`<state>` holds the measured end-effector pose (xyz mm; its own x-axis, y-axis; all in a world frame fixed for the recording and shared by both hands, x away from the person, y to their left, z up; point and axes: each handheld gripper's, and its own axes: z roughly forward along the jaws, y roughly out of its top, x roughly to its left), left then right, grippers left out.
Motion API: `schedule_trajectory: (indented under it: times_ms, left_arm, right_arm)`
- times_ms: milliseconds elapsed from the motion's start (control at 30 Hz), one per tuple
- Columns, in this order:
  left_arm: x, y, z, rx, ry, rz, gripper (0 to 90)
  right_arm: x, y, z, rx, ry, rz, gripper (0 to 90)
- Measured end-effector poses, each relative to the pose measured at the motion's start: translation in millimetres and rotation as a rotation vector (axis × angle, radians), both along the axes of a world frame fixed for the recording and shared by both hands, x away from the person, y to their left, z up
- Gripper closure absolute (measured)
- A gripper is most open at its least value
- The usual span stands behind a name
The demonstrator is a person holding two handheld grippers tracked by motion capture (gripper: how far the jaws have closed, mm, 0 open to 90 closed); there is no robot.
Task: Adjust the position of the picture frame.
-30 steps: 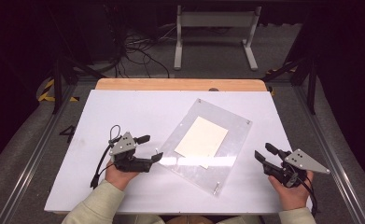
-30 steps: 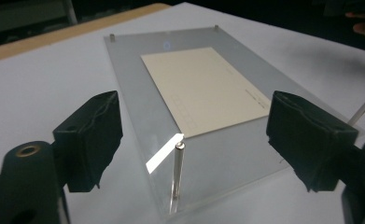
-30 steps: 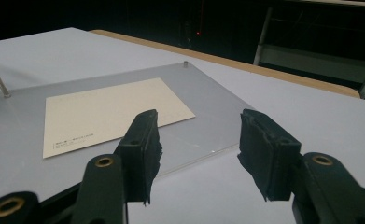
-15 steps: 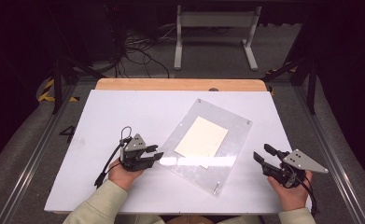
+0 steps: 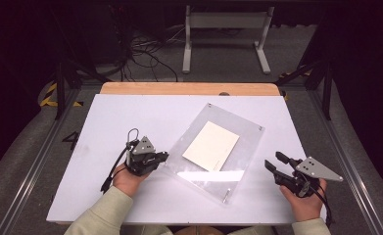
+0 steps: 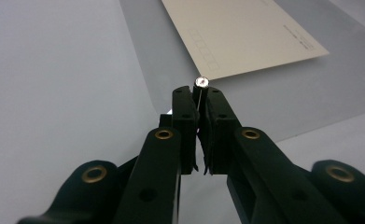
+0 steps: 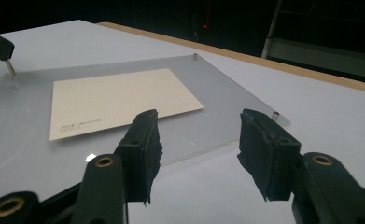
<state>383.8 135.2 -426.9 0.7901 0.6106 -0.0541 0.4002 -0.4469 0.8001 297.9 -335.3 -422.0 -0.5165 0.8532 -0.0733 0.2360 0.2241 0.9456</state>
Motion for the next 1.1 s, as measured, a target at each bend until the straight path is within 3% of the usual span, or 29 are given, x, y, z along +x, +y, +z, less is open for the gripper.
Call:
schedule_trajectory:
  times_ms: [167, 267, 333, 400, 467, 633, 667, 700, 733, 800, 833, 900, 967, 1033, 1100]
  left_arm:
    - [17.8, 3.8, 8.8, -0.030, -0.023, 0.085, 84.9]
    - [26.8, 4.8, 9.2, -0.050, -0.016, 0.124, 84.9]
    - [35.6, 6.3, 6.8, -0.060, -0.032, 0.157, 84.8]
    - [46.7, 8.9, 1.3, -0.083, -0.023, 0.198, 84.4]
    - [53.9, 9.5, -4.1, -0.074, -0.028, 0.230, 84.3]
    - [63.7, 9.8, -18.5, -0.060, 0.016, 0.271, 83.8]
    - [64.0, 11.2, -19.2, -0.083, 0.024, 0.274, 83.2]
    - [64.8, 13.2, -18.6, -0.106, 0.033, 0.267, 81.4]
    - [64.3, 13.9, -17.1, -0.134, 0.041, 0.278, 72.7]
    - [61.4, 15.6, -11.9, -0.145, 0.029, 0.291, 52.4]
    - [57.9, 15.3, -8.6, -0.155, 0.026, 0.289, 45.6]
    - [48.1, 11.7, 0.3, -0.141, -0.020, 0.270, 35.1]
    - [36.3, 5.8, 9.2, -0.128, -0.076, 0.234, 33.3]
    - [19.4, -4.0, 19.3, -0.144, -0.128, 0.161, 32.8]
    - [5.0, -13.7, 25.1, -0.165, -0.145, 0.077, 32.8]
  right_arm:
    - [-0.4, 1.6, -0.2, 0.004, 0.008, 0.011, 49.0]
    - [-0.8, 2.5, -0.5, 0.005, 0.018, 0.017, 49.6]
    - [-1.2, 2.9, -1.5, 0.009, 0.042, 0.033, 49.9]
    - [-2.5, 3.2, -2.0, 0.002, 0.048, 0.034, 50.3]
    - [-4.4, 2.9, -2.2, -0.001, 0.047, 0.035, 50.3]
    - [-7.6, 0.5, -2.7, -0.004, 0.049, 0.031, 50.3]
    - [-7.9, 0.2, -3.0, -0.002, 0.051, 0.030, 50.3]
    - [-8.2, 0.0, -2.9, -0.005, 0.052, 0.026, 50.3]
    - [-8.3, 0.0, -3.0, -0.004, 0.052, 0.027, 50.2]
    - [-8.2, 0.3, -3.0, -0.003, 0.053, 0.029, 50.1]
    - [-8.3, 0.6, -3.0, -0.004, 0.056, 0.029, 50.1]
    - [-7.9, 1.0, -3.0, -0.005, 0.055, 0.032, 50.0]
    - [-7.5, 1.0, -2.7, -0.006, 0.053, 0.034, 49.9]
    - [-7.0, 1.3, -2.6, -0.004, 0.052, 0.035, 49.8]
    - [-6.4, 2.1, -2.8, -0.005, 0.054, 0.038, 49.7]
